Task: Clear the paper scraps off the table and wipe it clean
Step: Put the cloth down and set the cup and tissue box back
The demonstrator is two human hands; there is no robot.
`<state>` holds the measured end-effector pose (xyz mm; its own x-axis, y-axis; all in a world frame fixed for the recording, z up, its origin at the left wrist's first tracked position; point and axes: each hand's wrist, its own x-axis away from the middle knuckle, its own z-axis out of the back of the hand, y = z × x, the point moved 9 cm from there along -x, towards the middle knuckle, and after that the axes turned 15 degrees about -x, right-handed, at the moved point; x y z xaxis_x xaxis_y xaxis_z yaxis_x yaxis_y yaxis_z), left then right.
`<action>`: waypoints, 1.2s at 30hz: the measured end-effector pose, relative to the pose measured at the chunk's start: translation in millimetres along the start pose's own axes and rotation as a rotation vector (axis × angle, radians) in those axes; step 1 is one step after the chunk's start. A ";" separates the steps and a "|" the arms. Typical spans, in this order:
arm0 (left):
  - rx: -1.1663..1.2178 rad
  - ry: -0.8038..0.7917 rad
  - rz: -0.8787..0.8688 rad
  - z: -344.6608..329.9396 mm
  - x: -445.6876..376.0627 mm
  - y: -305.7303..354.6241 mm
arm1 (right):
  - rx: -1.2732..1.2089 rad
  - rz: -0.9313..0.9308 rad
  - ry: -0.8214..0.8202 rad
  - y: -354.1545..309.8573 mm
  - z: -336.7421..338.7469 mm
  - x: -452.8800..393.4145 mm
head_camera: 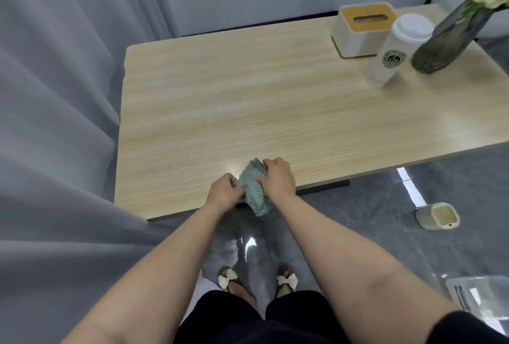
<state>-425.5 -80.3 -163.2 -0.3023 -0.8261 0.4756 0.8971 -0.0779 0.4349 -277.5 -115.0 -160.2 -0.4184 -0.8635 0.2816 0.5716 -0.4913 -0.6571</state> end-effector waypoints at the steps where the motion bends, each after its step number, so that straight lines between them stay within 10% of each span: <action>1: 0.012 -0.006 -0.014 1.9 -1.0 7.0 | -0.035 -0.027 -0.006 2.0 1.2 -1.4; 15: 0.304 0.015 -0.372 65.7 -2.0 183.9 | -1.162 -0.216 0.315 51.6 142.1 8.9; 36: 0.402 -0.358 -0.793 -22.5 90.3 489.2 | -1.024 -0.224 1.211 181.4 414.8 164.5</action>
<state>-6.6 -205.5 75.3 -0.9146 -0.3901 0.1061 0.2311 -0.2891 0.9290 50.1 -393.4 57.0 -0.9965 0.0517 0.0654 -0.0588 0.1209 -0.9909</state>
